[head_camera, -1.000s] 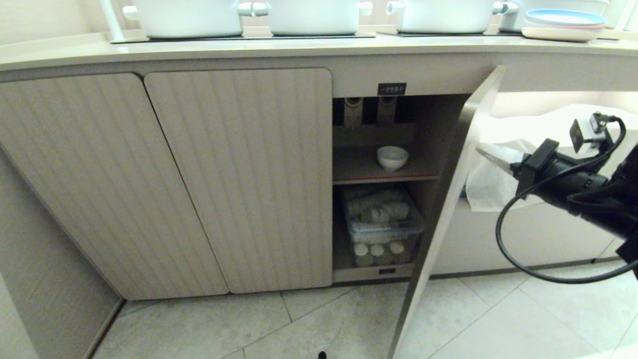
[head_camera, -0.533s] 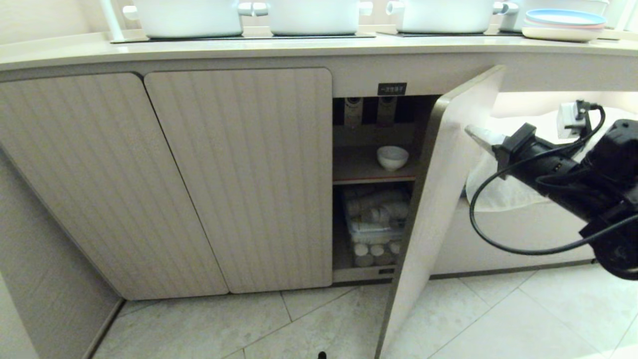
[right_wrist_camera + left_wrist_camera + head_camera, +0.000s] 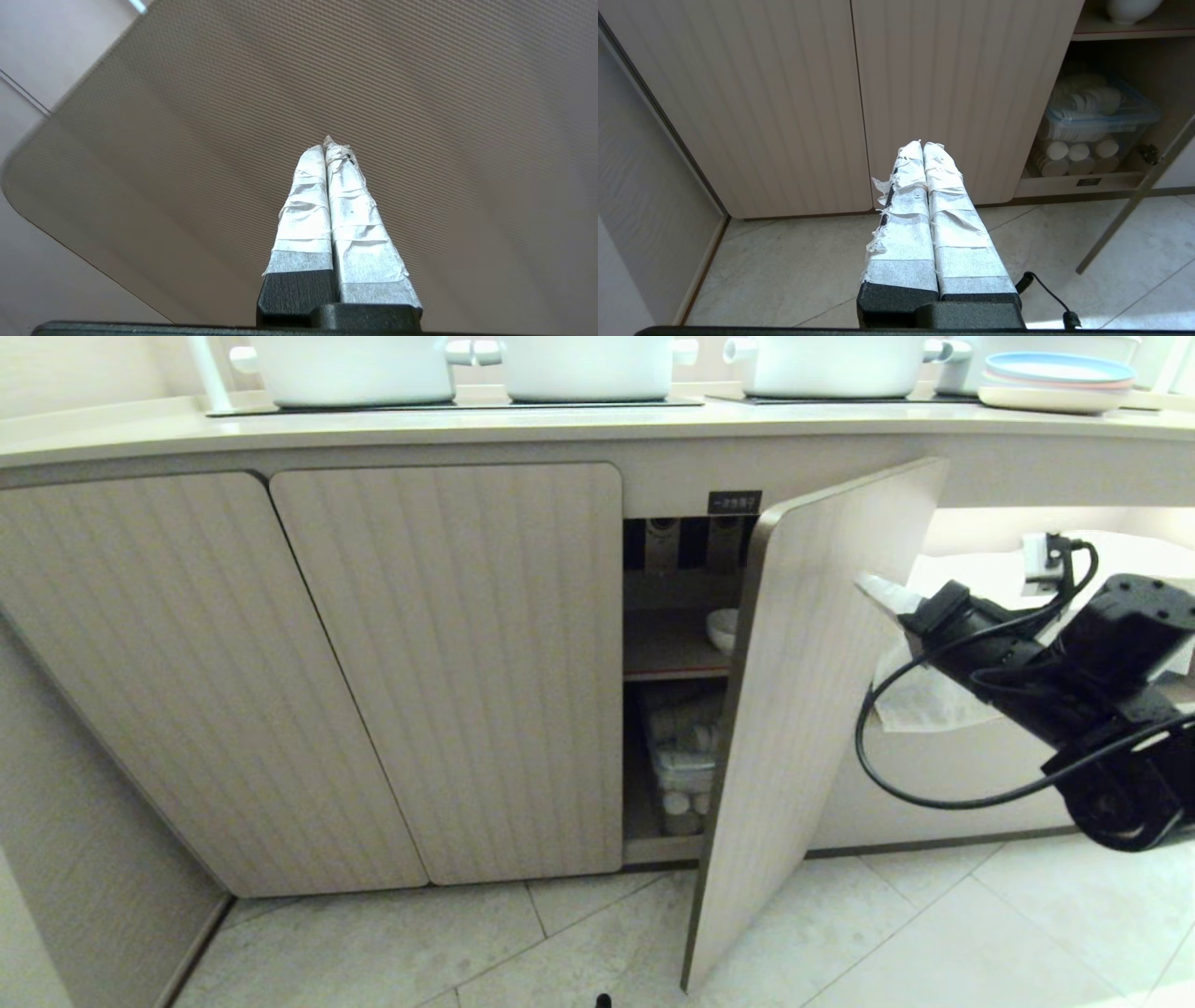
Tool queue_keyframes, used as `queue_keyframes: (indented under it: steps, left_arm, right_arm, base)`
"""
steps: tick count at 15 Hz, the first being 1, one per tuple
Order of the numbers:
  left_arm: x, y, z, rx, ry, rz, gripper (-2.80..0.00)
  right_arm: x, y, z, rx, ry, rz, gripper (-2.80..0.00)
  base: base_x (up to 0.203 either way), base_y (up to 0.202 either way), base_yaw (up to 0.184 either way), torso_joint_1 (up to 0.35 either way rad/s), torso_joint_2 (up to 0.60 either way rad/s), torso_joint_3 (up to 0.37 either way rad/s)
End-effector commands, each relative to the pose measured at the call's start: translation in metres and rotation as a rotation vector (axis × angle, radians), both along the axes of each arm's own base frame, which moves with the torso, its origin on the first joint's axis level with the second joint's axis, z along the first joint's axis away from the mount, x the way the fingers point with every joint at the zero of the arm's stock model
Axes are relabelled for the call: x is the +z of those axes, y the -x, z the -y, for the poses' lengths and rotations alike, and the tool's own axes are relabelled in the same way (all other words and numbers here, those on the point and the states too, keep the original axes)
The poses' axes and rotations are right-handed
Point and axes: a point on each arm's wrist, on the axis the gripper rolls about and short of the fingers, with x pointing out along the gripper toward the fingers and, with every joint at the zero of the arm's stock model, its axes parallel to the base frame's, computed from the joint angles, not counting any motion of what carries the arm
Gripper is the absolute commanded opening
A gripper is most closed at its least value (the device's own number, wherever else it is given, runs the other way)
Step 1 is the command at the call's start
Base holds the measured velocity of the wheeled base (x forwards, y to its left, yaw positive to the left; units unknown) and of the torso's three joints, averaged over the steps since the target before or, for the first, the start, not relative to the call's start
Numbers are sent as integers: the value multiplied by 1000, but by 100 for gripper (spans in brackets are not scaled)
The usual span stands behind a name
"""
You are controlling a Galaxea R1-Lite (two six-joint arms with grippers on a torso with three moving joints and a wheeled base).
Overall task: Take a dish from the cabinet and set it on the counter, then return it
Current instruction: Close the cabinet door
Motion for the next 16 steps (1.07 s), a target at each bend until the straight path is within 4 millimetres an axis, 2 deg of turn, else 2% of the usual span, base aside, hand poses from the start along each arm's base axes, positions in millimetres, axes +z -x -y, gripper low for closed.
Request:
queue_keyframes:
  steps: [1, 9, 13, 16]
  left_arm:
    - [0, 0, 0, 0, 0, 1, -280]
    - [0, 0, 0, 0, 0, 1, -280]
    - [0, 0, 0, 0, 0, 1, -280]
    - [0, 0, 0, 0, 1, 1, -280]
  right_arm:
    - [-8, -8, -1, -4, 24, 5, -280]
    - [-2, -43, -6, -39, 103, 161, -280]
    - [-5, -46, -5, -57, 136, 175, -280]
    - [-6, -38, 1, -85, 185, 179, -280]
  base:
    - [0, 0, 0, 0, 0, 0]
    - [0, 0, 0, 0, 0, 0]
    - [0, 0, 0, 0, 0, 0]
    - [0, 0, 0, 0, 0, 0]
